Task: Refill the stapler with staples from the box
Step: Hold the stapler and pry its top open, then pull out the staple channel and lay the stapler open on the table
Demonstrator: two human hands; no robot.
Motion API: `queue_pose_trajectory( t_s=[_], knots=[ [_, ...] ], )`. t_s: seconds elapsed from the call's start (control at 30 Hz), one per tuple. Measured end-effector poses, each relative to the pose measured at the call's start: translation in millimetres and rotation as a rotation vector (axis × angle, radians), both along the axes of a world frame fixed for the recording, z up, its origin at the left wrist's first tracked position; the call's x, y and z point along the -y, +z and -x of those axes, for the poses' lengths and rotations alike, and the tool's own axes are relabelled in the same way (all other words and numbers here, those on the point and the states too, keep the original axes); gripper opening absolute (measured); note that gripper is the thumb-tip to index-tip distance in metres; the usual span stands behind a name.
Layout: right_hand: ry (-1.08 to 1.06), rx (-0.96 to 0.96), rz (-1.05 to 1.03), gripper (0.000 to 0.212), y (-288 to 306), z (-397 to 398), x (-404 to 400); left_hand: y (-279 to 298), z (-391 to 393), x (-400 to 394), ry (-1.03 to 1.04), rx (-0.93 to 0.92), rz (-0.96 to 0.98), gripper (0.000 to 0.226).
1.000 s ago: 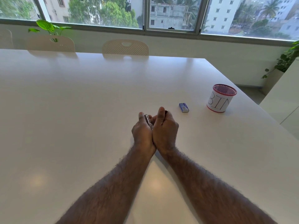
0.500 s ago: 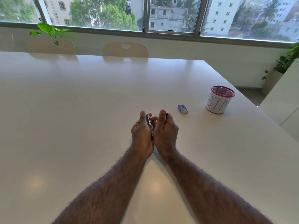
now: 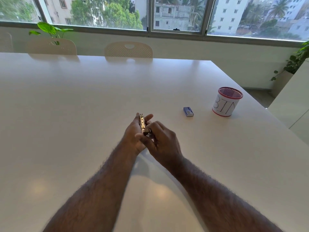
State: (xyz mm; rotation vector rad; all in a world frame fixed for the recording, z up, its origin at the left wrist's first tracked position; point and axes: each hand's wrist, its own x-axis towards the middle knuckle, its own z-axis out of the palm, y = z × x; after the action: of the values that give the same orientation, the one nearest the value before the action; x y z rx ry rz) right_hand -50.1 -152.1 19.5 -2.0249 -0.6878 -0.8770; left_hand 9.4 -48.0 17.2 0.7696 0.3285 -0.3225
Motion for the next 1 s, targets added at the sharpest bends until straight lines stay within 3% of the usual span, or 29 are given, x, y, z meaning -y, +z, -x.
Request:
queue_pose_trajectory(
  t_s=[0.17, 0.3, 0.53, 0.77, 1.0],
  knots=[
    [0.115, 0.075, 0.146, 0.041, -0.4, 3.9, 2.7, -5.9, -8.0, -8.5, -0.104, 0.022, 0.083, 0.052],
    [0.177, 0.039, 0.259, 0.045, -0.5, 9.3, 4.0, -5.9, -9.9, -10.9, -0.075, 0.028, 0.158, 0.048],
    [0.258, -0.090, 0.177, 0.047, 0.1, 11.6, 4.8, -5.4, -3.0, -11.7, -0.024, 0.054, 0.103, 0.047],
    [-0.070, -0.212, -0.115, 0.013, -11.9, -5.4, 4.8, -4.1, 9.0, 0.1, 0.027, 0.054, 0.026, 0.050],
    [-0.101, -0.259, -0.067, 0.017, -15.5, -16.2, 7.1, 1.3, 23.7, 6.3, -0.007, 0.097, -0.094, 0.043]
  ],
)
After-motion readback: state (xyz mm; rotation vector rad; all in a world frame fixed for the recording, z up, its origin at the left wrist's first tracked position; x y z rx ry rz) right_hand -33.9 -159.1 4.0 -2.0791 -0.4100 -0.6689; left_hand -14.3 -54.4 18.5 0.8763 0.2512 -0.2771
